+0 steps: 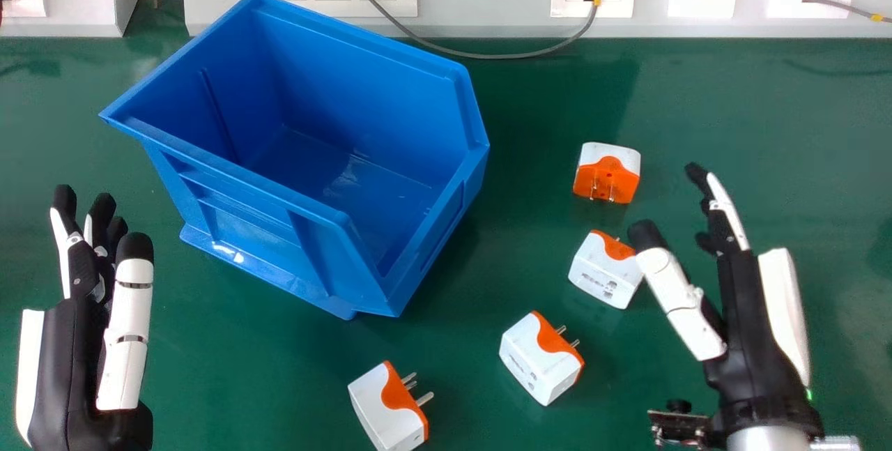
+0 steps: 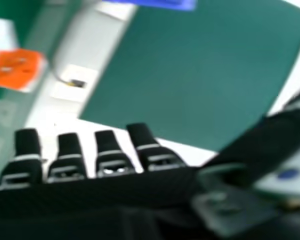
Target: Pick all objects and put in blue box
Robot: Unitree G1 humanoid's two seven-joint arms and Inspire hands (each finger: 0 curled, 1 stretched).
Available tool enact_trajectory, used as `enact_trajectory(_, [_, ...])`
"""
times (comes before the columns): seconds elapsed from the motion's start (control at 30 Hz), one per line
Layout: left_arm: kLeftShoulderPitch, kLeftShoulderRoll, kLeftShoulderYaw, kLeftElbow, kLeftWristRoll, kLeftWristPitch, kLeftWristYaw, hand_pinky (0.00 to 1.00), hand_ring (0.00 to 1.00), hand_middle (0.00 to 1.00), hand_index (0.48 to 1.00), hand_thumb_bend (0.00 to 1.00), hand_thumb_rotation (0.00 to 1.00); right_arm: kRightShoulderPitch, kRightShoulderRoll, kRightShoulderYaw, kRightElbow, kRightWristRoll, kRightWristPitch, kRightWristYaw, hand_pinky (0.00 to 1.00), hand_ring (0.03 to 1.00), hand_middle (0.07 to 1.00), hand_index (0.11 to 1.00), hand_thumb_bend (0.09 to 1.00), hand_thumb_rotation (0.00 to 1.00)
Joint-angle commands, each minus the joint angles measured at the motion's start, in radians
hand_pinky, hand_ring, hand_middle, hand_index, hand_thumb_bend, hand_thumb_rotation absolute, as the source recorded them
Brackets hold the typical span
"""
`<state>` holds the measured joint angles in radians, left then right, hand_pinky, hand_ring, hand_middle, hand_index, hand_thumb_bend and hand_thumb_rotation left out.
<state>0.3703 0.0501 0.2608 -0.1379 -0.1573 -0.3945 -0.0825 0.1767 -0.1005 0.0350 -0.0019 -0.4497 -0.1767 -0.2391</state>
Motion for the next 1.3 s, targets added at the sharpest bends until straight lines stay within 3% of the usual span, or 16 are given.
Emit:
enact_trajectory(0.0, [-0.002, 0.004, 0.003, -0.014, 0.005, -0.016, 0.002, 1.00, 1.00, 1.00, 1.000, 0.39, 0.81, -0.049, -0.036, 0.002, 0.028, -0.032, 0.002, -0.012, 0.83, 0.916, 0.927, 0.901, 0.494, 0.80])
enact_trajectory(0.1, [-0.005, 0.006, 0.003, -0.012, -0.005, -0.018, -0.005, 1.00, 1.00, 1.00, 1.000, 0.39, 0.81, -0.084, -0.056, 0.004, 0.079, -0.041, 0.000, -0.020, 0.82, 0.907, 0.916, 0.890, 0.493, 0.75])
enact_trajectory(0.3, [-0.003, 0.007, 0.007, -0.025, -0.005, -0.001, -0.002, 1.00, 1.00, 1.00, 1.000, 0.39, 0.80, -0.157, -0.101, 0.038, 0.181, -0.128, 0.048, -0.059, 0.75, 0.872, 0.889, 0.857, 0.526, 0.74])
enact_trajectory(0.33, [-0.003, 0.006, 0.007, -0.028, -0.011, 0.005, -0.003, 1.00, 1.00, 1.00, 1.000, 0.38, 0.80, -0.166, -0.107, 0.045, 0.197, -0.137, 0.056, -0.060, 0.75, 0.870, 0.887, 0.855, 0.528, 0.74])
enact_trajectory(0.43, [-0.003, 0.005, 0.009, -0.035, -0.014, 0.011, -0.001, 1.00, 1.00, 1.00, 1.000, 0.38, 0.78, -0.189, -0.123, 0.066, 0.240, -0.163, 0.077, -0.070, 0.75, 0.874, 0.889, 0.860, 0.545, 0.76])
enact_trajectory(0.57, [-0.002, 0.006, 0.009, -0.040, -0.007, 0.016, 0.002, 1.00, 1.00, 1.00, 1.000, 0.40, 0.78, -0.216, -0.142, 0.095, 0.284, -0.202, 0.105, -0.084, 0.77, 0.877, 0.890, 0.866, 0.547, 0.76])
enact_trajectory(0.6, [-0.002, 0.006, 0.008, -0.043, -0.018, 0.021, -0.002, 1.00, 1.00, 1.00, 1.000, 0.39, 0.78, -0.223, -0.147, 0.104, 0.292, -0.215, 0.120, -0.085, 0.77, 0.880, 0.892, 0.869, 0.547, 0.77])
enact_trajectory(0.7, [-0.001, 0.008, 0.010, -0.045, -0.025, 0.027, -0.007, 1.00, 1.00, 1.00, 1.000, 0.37, 0.78, -0.246, -0.165, 0.131, 0.326, -0.253, 0.150, -0.095, 0.79, 0.876, 0.887, 0.868, 0.550, 0.77])
enact_trajectory(0.8, [0.003, 0.009, 0.012, -0.052, -0.025, 0.033, -0.006, 1.00, 1.00, 1.00, 1.000, 0.36, 0.78, -0.266, -0.179, 0.152, 0.353, -0.276, 0.175, -0.100, 0.79, 0.871, 0.882, 0.863, 0.548, 0.76])
enact_trajectory(1.0, [0.006, 0.004, 0.014, -0.055, -0.038, 0.030, -0.008, 1.00, 1.00, 1.00, 1.000, 0.34, 0.77, -0.321, -0.208, 0.178, 0.428, -0.286, 0.192, -0.110, 0.79, 0.870, 0.880, 0.862, 0.551, 0.77])
enact_trajectory(1.07, [0.008, 0.004, 0.014, -0.054, -0.031, 0.024, -0.004, 1.00, 1.00, 1.00, 1.000, 0.33, 0.76, -0.338, -0.216, 0.182, 0.442, -0.286, 0.202, -0.110, 0.79, 0.871, 0.881, 0.863, 0.551, 0.77])
enact_trajectory(1.13, [0.011, 0.003, 0.013, -0.057, -0.040, 0.031, -0.006, 1.00, 1.00, 1.00, 1.000, 0.32, 0.77, -0.356, -0.226, 0.190, 0.455, -0.293, 0.221, -0.109, 0.78, 0.869, 0.880, 0.862, 0.557, 0.77])
enact_trajectory(1.27, [0.018, 0.001, 0.009, -0.069, -0.037, 0.040, 0.001, 1.00, 1.00, 1.00, 1.000, 0.31, 0.76, -0.383, -0.242, 0.204, 0.480, -0.293, 0.230, -0.123, 0.76, 0.857, 0.871, 0.852, 0.554, 0.76])
